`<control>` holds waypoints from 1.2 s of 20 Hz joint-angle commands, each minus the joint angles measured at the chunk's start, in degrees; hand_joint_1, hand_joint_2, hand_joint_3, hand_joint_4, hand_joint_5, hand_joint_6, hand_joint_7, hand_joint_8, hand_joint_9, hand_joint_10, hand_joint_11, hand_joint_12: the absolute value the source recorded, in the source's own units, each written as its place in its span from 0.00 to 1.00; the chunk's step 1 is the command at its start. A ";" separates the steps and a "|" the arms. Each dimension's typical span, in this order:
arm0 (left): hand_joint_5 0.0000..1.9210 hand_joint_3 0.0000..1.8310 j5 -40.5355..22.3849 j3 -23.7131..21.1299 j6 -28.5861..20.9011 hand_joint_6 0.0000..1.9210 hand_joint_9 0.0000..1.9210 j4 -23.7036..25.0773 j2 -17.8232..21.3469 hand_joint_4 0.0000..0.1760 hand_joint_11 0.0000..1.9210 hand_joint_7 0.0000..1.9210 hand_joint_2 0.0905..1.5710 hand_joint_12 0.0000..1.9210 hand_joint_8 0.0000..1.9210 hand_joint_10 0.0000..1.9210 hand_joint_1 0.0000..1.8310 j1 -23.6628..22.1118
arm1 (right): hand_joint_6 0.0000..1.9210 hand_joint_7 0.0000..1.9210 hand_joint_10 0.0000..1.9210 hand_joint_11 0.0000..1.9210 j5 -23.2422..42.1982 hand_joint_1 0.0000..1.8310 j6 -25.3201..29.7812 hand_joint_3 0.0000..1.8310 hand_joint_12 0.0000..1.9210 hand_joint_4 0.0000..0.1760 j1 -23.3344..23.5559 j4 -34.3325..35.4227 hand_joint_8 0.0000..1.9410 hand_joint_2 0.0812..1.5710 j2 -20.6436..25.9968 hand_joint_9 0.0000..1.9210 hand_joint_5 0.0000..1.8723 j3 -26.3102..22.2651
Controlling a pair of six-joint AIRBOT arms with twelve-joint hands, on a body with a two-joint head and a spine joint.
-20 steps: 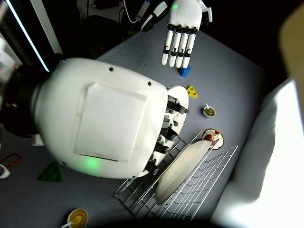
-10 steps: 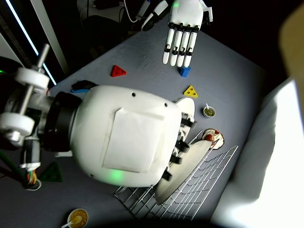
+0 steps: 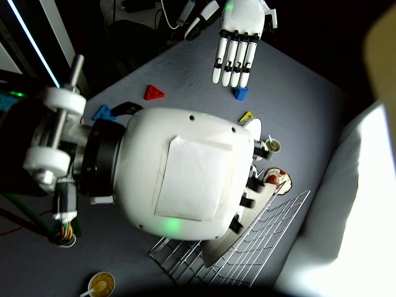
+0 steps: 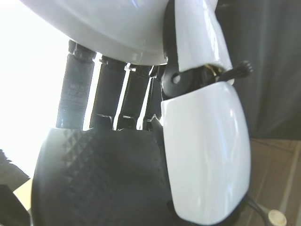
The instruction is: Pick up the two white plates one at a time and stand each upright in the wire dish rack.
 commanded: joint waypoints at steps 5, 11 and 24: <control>0.08 0.00 -2.35 -0.33 -0.05 0.00 0.09 -4.86 0.57 0.00 0.09 0.10 0.58 0.01 0.01 0.01 0.00 -0.74 | 0.42 0.63 0.28 0.55 8.81 0.82 -0.59 0.00 0.66 0.00 0.22 2.53 0.21 0.63 -0.36 0.64 0.53 1.85; 0.08 0.00 -2.38 -1.48 -0.05 0.00 0.09 -5.74 0.58 0.00 0.09 0.10 0.58 0.00 0.00 0.00 0.00 -0.78 | 0.42 0.63 0.26 0.55 10.82 0.82 -2.05 0.00 0.65 0.00 -0.61 2.96 0.19 0.63 -1.28 0.65 0.54 3.08; 0.09 0.00 -1.85 -1.95 -0.05 0.00 0.10 -5.53 0.57 0.00 0.10 0.11 0.59 0.01 0.00 0.00 0.00 -0.86 | 0.44 0.62 0.27 0.53 11.18 0.82 -2.45 0.00 0.68 0.00 -3.77 5.03 0.20 0.63 -2.08 0.65 0.53 5.87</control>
